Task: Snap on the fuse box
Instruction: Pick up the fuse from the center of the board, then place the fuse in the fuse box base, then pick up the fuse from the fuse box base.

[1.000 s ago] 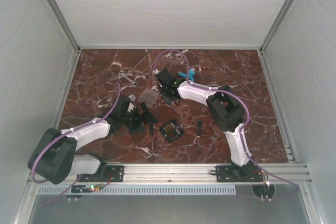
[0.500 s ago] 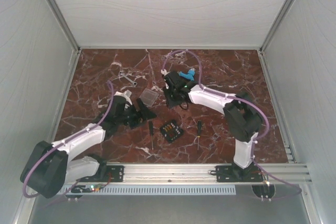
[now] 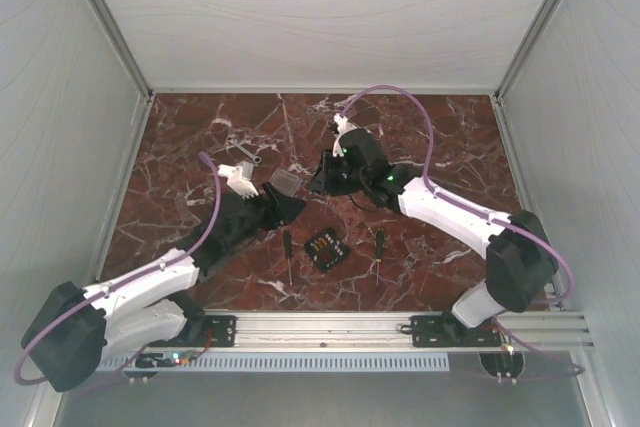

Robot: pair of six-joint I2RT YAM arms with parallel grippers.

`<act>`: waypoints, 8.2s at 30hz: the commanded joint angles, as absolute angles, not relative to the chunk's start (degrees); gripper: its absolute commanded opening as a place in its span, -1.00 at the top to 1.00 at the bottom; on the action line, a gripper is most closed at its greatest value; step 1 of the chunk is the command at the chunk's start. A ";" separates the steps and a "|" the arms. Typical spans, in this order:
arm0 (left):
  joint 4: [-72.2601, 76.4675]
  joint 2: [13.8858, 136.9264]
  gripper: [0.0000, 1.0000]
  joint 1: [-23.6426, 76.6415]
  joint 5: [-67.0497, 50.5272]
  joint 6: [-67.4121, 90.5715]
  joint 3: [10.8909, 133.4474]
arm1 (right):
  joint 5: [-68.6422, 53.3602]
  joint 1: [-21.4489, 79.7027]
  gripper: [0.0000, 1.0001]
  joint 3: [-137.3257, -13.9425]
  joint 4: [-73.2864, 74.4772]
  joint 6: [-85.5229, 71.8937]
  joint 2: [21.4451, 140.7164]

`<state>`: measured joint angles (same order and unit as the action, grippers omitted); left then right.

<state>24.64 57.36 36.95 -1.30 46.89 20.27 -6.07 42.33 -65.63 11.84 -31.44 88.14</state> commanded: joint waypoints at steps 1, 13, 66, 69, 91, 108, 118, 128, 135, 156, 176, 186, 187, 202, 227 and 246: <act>33.64 58.24 -0.08 39.63 5.26 41.49 21.52 | -7.85 42.60 0.63 -63.05 5.72 -36.47 83.34; 42.75 62.63 0.22 45.01 9.16 35.69 23.68 | -6.93 42.72 0.62 -59.58 4.02 -38.87 79.19; 35.35 54.54 1.00 34.98 -37.28 28.53 28.90 | -34.64 36.66 -0.24 -58.60 16.31 2.92 56.50; 34.71 54.51 1.00 34.98 -40.35 27.98 30.07 | -39.82 36.67 -0.17 -61.75 21.81 5.75 58.68; 39.73 57.79 1.00 35.77 -52.60 28.49 31.65 | -62.88 37.15 0.57 -66.07 26.27 9.46 70.22; 39.25 58.40 1.00 36.73 -53.89 28.13 32.07 | -64.05 37.71 1.00 -66.19 26.42 10.88 71.26; 32.56 55.09 0.43 36.72 -42.59 29.40 29.08 | -45.95 39.59 1.00 -63.15 27.94 7.08 68.71; 22.82 48.70 -0.09 36.64 -25.45 38.86 19.89 | -11.46 49.28 1.00 -54.86 24.54 -5.14 65.49; 14.04 53.19 -0.10 36.65 -20.66 43.65 19.95 | 0.65 53.38 1.00 -47.84 20.06 -9.89 66.17; 9.79 76.23 0.25 38.06 -22.76 48.96 26.81 | 13.97 61.76 1.00 -44.83 14.09 -14.69 77.98; 9.76 84.17 0.33 38.14 -23.19 49.77 29.86 | 14.16 62.39 1.00 -44.57 12.06 -17.14 83.07; 9.90 85.67 0.36 38.14 -23.20 50.23 29.99 | 15.75 62.55 1.00 -45.16 13.86 -17.77 84.80; 9.92 85.69 0.36 38.14 -23.20 50.19 29.95 | 16.19 62.57 1.00 -45.25 13.95 -17.79 84.74; 9.40 85.08 0.37 38.12 -22.76 50.56 29.62 | 14.39 62.50 0.57 -46.28 15.47 -18.31 79.84; 9.65 86.04 0.40 37.48 -22.81 50.81 29.55 | 4.93 48.49 0.70 -42.33 16.21 -24.89 80.78; 11.33 86.72 0.41 33.83 -23.38 50.65 29.97 | -1.56 48.52 0.80 -45.61 7.09 -23.52 87.79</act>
